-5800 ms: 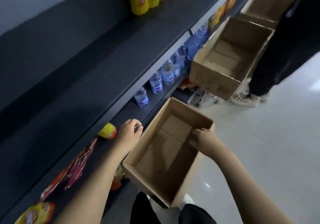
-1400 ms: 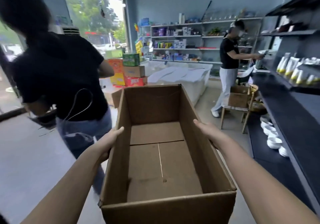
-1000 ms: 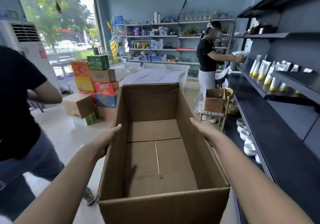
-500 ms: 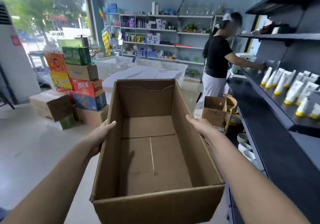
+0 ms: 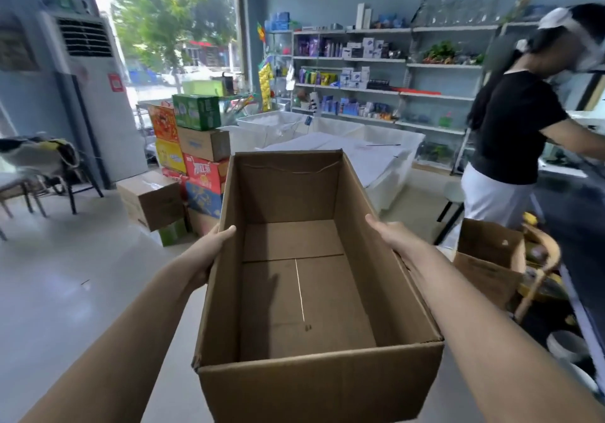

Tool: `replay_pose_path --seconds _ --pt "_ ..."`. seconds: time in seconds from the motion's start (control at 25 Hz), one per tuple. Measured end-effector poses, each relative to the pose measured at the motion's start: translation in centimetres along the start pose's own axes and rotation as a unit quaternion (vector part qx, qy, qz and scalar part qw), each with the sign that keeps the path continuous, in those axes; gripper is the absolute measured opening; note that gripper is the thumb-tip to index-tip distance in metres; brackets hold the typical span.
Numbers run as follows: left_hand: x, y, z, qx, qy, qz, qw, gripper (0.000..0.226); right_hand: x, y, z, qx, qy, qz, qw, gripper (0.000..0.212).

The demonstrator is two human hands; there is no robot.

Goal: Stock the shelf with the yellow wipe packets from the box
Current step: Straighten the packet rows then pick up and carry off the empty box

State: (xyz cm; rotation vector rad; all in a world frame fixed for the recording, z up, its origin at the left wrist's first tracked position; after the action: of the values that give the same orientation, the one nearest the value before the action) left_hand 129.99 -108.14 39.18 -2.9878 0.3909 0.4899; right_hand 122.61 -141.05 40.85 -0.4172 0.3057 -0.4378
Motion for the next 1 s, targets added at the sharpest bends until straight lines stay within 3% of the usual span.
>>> replay_pose_path --seconds 0.24,0.44,0.56,0.68,0.84,1.0 --pt "10.5 1.6 -2.7 -0.042 -0.014 -0.093 0.995 0.045 16.8 2.1 4.3 -0.050 -0.045 0.099 0.993 0.067" --pt "16.6 -1.1 -4.9 -0.054 -0.008 -0.169 0.984 0.043 26.8 6.7 9.4 -0.072 -0.078 0.150 0.983 0.067" --pt "20.2 -4.5 -5.5 -0.066 -0.005 -0.202 0.977 0.040 31.4 12.1 12.4 -0.069 -0.084 0.202 0.973 0.069" --pt "24.3 -9.2 -5.8 -0.079 -0.006 -0.228 0.970 0.038 35.8 18.1 15.1 -0.059 -0.077 0.230 0.968 0.085" --pt "31.1 -16.9 -7.3 -0.083 -0.021 -0.257 0.963 0.040 42.7 26.7 20.2 -0.050 -0.075 0.253 0.963 0.069" --pt "36.2 -23.3 -9.1 -0.086 -0.032 -0.288 0.953 0.040 46.9 33.1 26.0 -0.079 -0.100 0.271 0.954 0.075"
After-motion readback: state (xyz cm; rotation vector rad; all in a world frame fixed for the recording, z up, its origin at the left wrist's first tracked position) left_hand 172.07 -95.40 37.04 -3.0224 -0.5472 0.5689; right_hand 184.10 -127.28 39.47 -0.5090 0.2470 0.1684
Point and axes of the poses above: each hand's wrist, its own x-axis towards the middle knuckle, its own y-axis out of the palm, z = x × y, the point moved 7 cm from there along x, towards the middle knuckle, and after that the axes turned 1 degree about -y, right-handed, at the moved point
